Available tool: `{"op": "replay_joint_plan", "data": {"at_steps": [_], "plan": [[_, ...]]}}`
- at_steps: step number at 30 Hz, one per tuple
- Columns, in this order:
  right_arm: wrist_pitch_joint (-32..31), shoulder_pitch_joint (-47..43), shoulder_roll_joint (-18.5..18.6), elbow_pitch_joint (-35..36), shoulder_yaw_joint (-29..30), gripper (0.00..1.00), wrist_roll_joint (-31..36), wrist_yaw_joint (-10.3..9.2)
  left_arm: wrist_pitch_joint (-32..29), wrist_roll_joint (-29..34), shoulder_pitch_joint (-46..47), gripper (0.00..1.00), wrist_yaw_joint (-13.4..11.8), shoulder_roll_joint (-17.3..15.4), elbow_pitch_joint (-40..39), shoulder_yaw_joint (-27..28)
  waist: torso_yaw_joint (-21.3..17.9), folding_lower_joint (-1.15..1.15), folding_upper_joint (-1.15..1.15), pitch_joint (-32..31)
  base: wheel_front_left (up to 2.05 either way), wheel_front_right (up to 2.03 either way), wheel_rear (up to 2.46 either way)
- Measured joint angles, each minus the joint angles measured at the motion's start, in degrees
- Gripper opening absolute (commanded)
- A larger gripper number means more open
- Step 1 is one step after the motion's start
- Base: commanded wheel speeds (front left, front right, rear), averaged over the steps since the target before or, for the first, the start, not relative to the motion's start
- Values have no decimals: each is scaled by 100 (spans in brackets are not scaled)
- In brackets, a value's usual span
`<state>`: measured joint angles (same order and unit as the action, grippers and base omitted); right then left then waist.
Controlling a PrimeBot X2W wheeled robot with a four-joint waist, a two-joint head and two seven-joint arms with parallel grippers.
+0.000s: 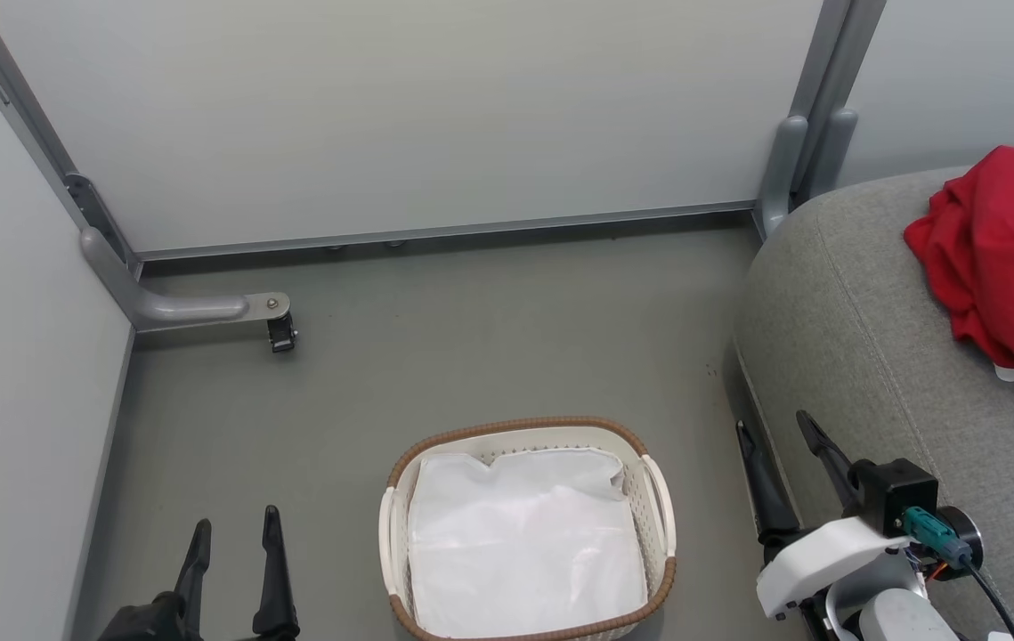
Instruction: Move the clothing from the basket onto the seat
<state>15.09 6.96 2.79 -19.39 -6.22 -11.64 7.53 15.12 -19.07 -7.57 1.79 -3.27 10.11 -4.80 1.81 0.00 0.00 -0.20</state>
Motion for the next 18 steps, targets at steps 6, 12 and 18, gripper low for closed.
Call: {"op": "replay_joint_plan", "data": {"at_steps": [6,12,18], "plan": [[0,1,-1,-2,-15,100,-36,0,0,48,3,100,23,14,-4,31,-7,0,0,6,0,0,0],[-1,-10,-9,-36,-19,0,-36,0,-1,48,-2,0,76,27,-8,54,-12,0,0,11,0,0,0],[-97,-163,-34,-166,7,0,-344,0,-100,-243,-7,0,77,42,164,73,-18,0,0,12,0,0,0]]}}
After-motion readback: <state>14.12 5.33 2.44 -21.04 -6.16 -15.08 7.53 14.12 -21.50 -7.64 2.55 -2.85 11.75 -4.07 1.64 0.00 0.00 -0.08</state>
